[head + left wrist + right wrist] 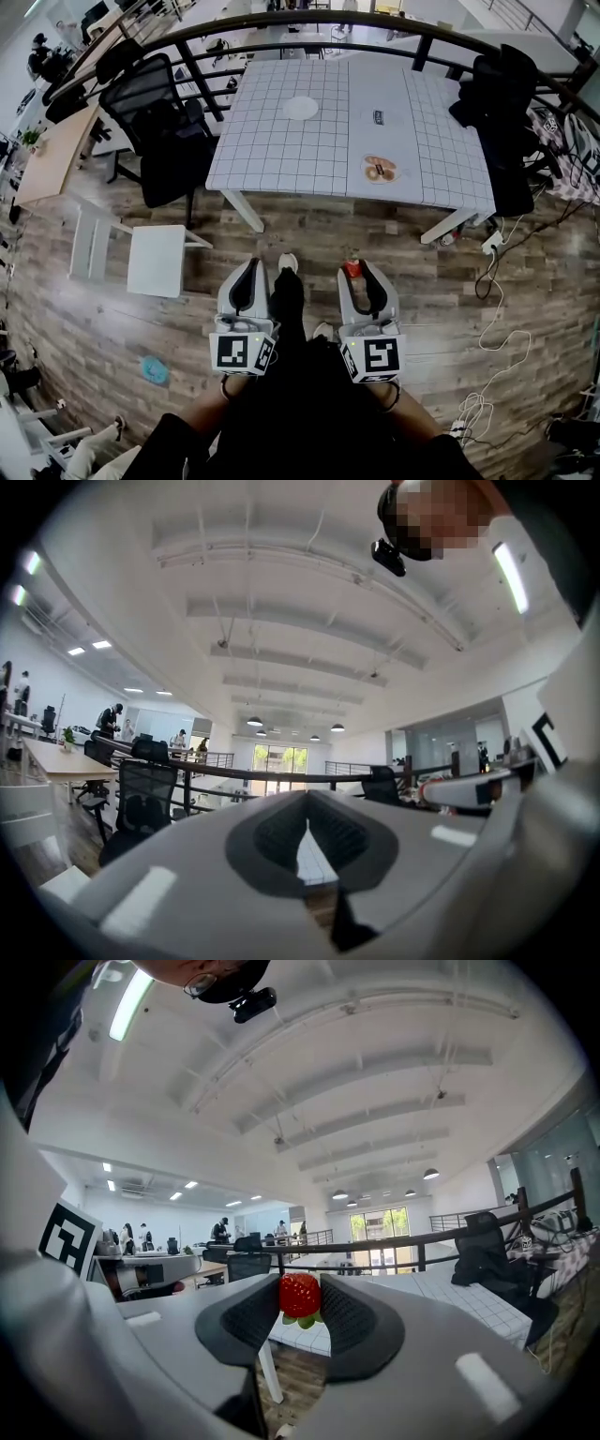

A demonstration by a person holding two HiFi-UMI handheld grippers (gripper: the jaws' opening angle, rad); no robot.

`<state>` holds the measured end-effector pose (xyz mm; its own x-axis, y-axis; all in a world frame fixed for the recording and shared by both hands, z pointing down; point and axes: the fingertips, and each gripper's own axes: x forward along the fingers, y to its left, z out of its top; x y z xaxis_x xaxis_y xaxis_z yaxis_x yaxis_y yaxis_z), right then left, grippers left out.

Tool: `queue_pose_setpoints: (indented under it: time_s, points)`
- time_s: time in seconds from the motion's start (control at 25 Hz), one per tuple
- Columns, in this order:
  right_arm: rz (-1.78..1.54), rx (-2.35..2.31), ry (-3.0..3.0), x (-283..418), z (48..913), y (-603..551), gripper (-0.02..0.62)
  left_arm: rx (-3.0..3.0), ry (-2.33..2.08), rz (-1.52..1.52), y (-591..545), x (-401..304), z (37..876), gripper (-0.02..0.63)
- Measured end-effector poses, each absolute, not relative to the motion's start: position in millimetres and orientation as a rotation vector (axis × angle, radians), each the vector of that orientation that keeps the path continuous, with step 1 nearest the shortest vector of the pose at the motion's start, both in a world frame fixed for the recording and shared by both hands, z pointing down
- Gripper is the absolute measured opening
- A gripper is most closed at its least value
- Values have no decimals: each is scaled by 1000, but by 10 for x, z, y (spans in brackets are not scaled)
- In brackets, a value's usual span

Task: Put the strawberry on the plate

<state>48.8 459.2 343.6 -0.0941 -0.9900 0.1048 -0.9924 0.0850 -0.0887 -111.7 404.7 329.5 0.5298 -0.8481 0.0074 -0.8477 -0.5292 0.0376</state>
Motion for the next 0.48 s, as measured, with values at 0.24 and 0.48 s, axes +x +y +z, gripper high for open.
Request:
queue_pose_setpoints:
  time_s: [0.24,0.48]
  points:
    - [190,2102,-2273,590,3490,4507,132,2740,-1505,-65,3934,-937,3242,11]
    - [204,2100,-2250,637,3558,4313,132,2756,-1446,-44,3721,-819,3346,11]
